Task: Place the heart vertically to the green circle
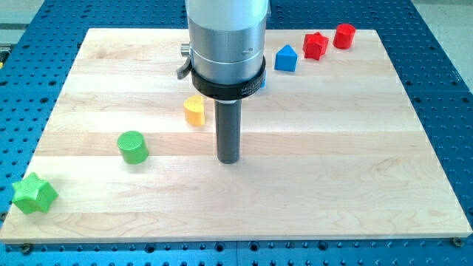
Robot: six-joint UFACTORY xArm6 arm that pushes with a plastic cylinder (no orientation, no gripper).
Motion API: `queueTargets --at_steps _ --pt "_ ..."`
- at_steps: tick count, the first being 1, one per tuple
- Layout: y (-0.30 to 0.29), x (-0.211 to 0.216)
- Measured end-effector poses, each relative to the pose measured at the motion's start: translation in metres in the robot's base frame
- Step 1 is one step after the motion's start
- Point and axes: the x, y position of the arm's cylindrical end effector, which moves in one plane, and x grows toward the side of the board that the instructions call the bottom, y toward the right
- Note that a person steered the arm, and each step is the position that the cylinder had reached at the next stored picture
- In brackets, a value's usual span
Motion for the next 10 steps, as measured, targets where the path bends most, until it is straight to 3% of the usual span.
queueTargets --at_steps 2,3,4,5,6,8,10 --pt "-0.007 0.002" --pt "-0.062 0.037" --pt "-0.116 0.021" --pt "-0.132 0.020" --pt "-0.088 0.009" --pt "0.007 -0.061" --pt "-0.086 -0.078"
